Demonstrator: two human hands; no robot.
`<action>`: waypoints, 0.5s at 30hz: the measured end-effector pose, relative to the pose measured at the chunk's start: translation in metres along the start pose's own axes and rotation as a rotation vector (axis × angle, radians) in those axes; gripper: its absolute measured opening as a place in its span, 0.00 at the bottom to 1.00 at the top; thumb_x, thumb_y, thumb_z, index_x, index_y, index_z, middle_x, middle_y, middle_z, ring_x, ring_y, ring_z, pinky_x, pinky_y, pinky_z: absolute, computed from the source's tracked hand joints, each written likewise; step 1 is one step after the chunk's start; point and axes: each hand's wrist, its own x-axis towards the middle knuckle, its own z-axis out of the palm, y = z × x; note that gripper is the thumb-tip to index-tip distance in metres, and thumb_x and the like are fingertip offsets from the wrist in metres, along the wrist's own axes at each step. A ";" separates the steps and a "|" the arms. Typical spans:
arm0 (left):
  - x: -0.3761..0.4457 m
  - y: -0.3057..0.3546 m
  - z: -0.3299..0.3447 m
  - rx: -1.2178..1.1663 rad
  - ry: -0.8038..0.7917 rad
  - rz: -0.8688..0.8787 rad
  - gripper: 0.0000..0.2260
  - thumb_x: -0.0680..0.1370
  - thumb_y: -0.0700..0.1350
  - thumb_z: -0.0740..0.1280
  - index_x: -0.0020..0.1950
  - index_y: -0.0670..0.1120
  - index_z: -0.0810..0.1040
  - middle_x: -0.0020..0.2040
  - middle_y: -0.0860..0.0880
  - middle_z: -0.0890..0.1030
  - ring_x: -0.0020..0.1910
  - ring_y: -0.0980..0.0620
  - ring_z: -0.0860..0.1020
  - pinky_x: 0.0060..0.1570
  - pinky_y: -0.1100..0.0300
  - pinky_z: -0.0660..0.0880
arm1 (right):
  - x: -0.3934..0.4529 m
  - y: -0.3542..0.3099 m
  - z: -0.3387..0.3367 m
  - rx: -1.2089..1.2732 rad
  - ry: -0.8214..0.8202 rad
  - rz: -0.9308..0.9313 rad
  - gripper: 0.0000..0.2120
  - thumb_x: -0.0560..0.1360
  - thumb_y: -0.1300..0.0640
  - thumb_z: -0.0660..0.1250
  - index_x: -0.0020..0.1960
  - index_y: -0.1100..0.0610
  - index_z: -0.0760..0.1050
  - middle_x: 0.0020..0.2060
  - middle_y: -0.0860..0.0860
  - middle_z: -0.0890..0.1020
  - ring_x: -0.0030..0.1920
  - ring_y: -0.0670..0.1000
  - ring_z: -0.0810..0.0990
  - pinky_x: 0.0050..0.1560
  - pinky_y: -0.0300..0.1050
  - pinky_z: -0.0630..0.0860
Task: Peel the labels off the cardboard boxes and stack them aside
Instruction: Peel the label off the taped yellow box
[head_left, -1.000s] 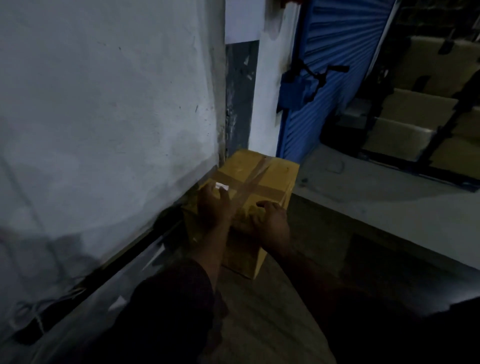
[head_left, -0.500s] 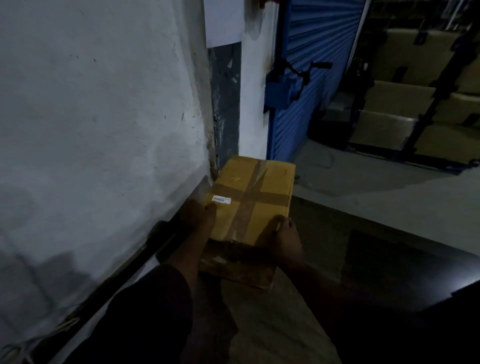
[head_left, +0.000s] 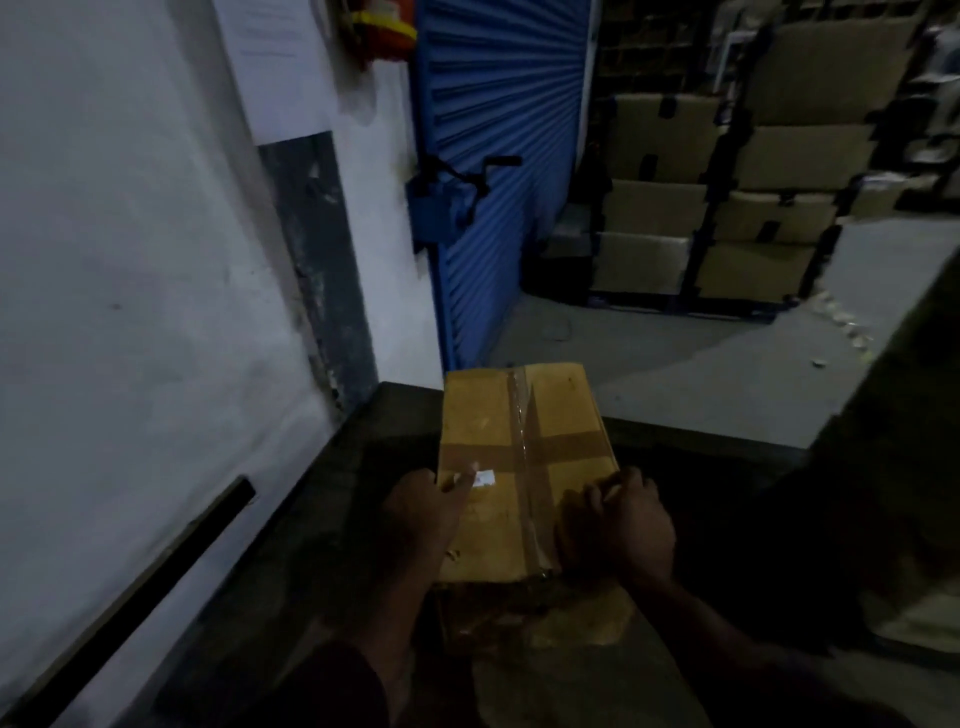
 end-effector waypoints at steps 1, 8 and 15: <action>-0.011 0.012 0.010 -0.022 -0.018 0.009 0.27 0.71 0.74 0.61 0.40 0.50 0.77 0.39 0.51 0.79 0.37 0.53 0.76 0.37 0.58 0.70 | -0.003 0.016 -0.013 -0.004 0.028 0.010 0.15 0.75 0.43 0.65 0.56 0.50 0.69 0.53 0.51 0.74 0.46 0.51 0.77 0.44 0.51 0.79; -0.086 0.072 0.073 -0.064 -0.075 0.112 0.33 0.62 0.81 0.56 0.37 0.51 0.77 0.36 0.55 0.79 0.34 0.55 0.78 0.37 0.59 0.75 | -0.023 0.114 -0.099 -0.032 0.128 0.081 0.12 0.75 0.40 0.64 0.50 0.45 0.66 0.46 0.46 0.70 0.43 0.50 0.75 0.43 0.48 0.77; -0.147 0.102 0.097 -0.082 -0.145 0.087 0.27 0.63 0.76 0.67 0.39 0.53 0.74 0.39 0.54 0.79 0.37 0.54 0.78 0.43 0.55 0.78 | -0.032 0.170 -0.139 -0.095 0.100 0.140 0.20 0.75 0.41 0.64 0.61 0.52 0.69 0.54 0.54 0.74 0.51 0.57 0.78 0.46 0.49 0.76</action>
